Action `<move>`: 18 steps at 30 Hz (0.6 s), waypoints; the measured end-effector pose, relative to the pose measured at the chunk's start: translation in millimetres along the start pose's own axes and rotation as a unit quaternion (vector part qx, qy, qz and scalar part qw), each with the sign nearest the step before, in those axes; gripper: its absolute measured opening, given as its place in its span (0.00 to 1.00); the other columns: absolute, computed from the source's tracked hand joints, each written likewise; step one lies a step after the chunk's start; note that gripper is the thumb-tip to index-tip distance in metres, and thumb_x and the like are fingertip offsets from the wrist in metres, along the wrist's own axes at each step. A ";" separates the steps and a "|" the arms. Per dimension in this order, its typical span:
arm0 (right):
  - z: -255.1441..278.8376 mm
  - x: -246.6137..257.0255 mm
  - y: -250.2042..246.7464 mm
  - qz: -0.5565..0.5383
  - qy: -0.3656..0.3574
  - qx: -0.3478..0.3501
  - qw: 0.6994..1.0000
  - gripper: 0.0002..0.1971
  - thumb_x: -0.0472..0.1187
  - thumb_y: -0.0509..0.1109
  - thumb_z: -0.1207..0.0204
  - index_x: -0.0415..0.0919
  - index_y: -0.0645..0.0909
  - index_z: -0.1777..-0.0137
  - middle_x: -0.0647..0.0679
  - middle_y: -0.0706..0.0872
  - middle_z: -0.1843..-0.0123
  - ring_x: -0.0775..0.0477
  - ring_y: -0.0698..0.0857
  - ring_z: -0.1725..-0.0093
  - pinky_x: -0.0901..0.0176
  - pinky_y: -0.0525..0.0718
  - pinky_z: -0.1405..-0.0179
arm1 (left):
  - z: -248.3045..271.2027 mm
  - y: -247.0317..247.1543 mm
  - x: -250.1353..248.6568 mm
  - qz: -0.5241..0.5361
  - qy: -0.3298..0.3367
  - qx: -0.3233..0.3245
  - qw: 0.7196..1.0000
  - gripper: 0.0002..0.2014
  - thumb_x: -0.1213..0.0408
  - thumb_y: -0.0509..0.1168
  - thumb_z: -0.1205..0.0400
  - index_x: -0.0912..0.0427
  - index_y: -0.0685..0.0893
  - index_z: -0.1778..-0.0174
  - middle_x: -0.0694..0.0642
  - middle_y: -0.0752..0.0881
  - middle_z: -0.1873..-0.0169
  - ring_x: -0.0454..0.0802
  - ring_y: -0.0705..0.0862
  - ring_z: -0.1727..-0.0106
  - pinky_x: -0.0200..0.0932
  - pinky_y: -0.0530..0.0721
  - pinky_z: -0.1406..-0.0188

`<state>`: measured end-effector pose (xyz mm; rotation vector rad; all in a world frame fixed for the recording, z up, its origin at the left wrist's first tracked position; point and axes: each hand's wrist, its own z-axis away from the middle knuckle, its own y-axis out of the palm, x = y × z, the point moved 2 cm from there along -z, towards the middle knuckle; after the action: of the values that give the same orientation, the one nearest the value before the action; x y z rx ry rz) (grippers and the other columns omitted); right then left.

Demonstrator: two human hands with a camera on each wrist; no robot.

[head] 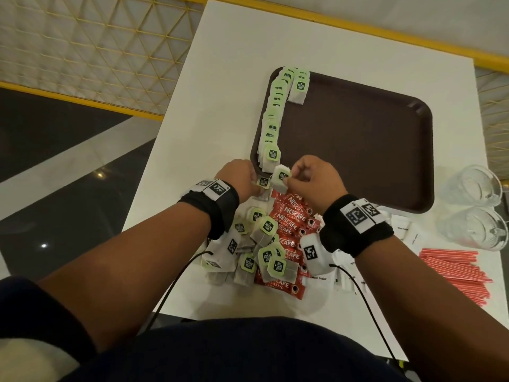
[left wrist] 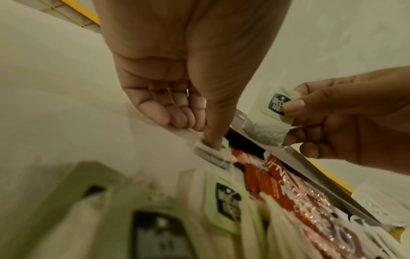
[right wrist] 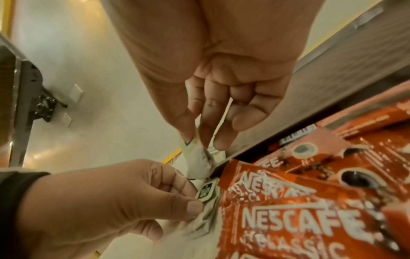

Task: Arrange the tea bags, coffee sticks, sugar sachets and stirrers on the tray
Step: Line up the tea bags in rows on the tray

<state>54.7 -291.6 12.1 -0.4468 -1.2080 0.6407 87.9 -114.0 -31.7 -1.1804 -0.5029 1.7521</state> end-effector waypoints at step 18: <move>-20.3 -14.3 -32.9 -0.150 0.054 0.008 0.987 0.06 0.41 0.76 0.25 0.42 0.85 0.51 0.47 0.92 0.55 0.55 0.89 0.59 0.63 0.86 0.59 | 4.2 -31.8 -8.3 0.067 0.064 0.102 0.990 0.04 0.68 0.74 0.23 0.58 0.85 0.56 0.57 0.89 0.55 0.47 0.83 0.63 0.39 0.84 0.62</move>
<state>78.0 -325.3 16.5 -0.2733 -1.1384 0.3625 100.0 -105.2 -2.1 -1.1943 -0.1661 1.7799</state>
